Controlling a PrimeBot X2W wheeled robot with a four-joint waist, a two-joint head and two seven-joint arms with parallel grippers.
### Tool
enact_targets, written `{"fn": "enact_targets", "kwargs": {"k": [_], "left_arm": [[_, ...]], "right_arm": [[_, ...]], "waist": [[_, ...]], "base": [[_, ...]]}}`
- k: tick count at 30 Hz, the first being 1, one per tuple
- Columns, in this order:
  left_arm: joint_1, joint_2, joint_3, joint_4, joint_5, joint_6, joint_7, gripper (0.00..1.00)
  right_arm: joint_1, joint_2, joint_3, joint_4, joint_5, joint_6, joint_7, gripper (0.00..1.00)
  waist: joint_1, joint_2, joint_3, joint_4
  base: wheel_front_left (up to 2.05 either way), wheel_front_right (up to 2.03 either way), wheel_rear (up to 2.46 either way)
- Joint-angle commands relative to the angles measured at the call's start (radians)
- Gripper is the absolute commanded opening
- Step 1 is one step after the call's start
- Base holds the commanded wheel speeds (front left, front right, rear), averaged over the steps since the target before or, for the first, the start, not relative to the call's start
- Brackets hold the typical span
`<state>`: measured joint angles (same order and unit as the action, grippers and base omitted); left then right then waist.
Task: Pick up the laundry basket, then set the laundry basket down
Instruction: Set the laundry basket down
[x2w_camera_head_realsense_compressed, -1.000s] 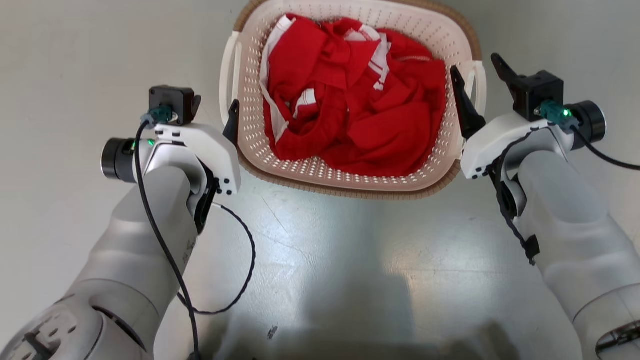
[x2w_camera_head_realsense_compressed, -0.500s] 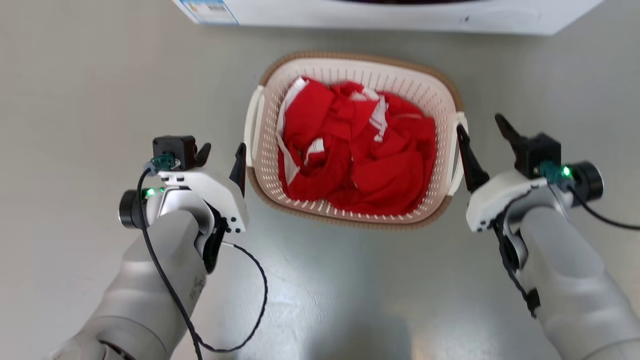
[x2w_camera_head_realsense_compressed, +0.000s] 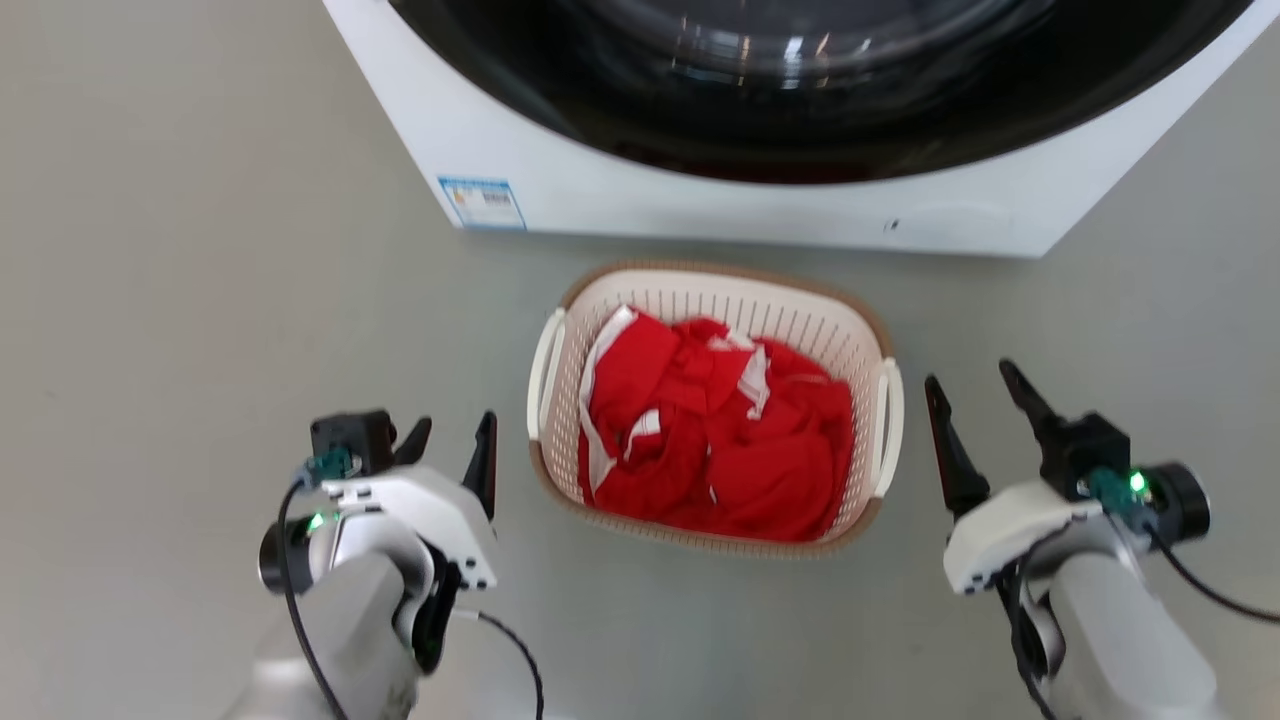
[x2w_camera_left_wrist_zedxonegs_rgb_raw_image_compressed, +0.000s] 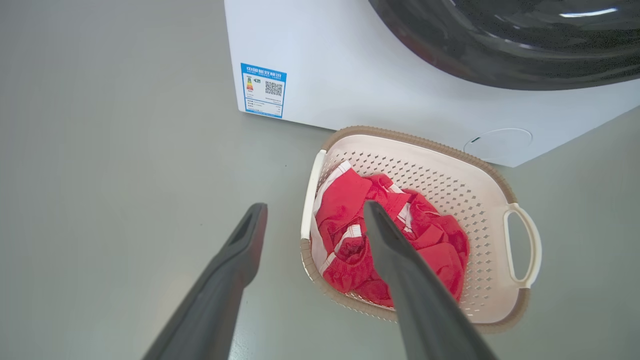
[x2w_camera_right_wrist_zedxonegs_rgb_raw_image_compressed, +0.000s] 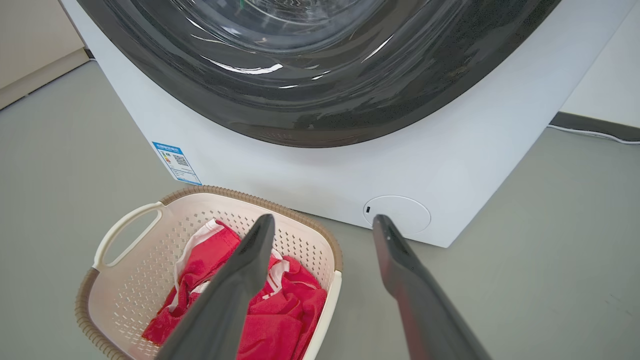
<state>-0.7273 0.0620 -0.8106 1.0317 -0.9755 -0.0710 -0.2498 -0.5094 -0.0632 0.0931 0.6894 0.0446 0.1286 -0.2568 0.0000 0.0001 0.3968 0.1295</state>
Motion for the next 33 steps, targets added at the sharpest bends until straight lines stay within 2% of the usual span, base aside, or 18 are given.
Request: {"fn": "enact_targets", "kwargs": {"k": [1, 16, 24, 33], "left_arm": [[0.050, 0.041, 0.054, -0.046, 0.041, 0.017, -0.012, 1.00], [0.378, 0.103, 0.291, -0.289, 0.232, 0.057, -0.012, 1.00], [0.527, 0.123, 0.401, -0.431, 0.325, 0.061, -0.012, 1.00], [0.667, 0.095, 0.509, -0.570, 0.437, 0.036, -0.012, 1.00]], "right_arm": [[0.058, 0.013, 0.021, -0.049, 0.016, 0.002, -0.005, 1.00], [0.315, 0.013, 0.003, -0.197, 0.068, 0.002, -0.005, 1.00], [0.416, 0.013, -0.016, -0.254, 0.064, 0.002, -0.005, 1.00], [0.478, 0.013, -0.028, -0.346, 0.072, 0.002, -0.005, 1.00]], "waist": [[0.0000, -0.0001, -0.083, -0.010], [0.0000, -0.0001, -0.319, -0.066], [0.0000, -0.0001, -0.384, -0.091], [0.0000, -0.0001, -0.408, -0.114]], "base": [[0.00, 0.00, 0.00], [0.00, 0.00, 0.00], [0.00, 0.00, 0.00], [0.00, 0.00, 0.00]]}}
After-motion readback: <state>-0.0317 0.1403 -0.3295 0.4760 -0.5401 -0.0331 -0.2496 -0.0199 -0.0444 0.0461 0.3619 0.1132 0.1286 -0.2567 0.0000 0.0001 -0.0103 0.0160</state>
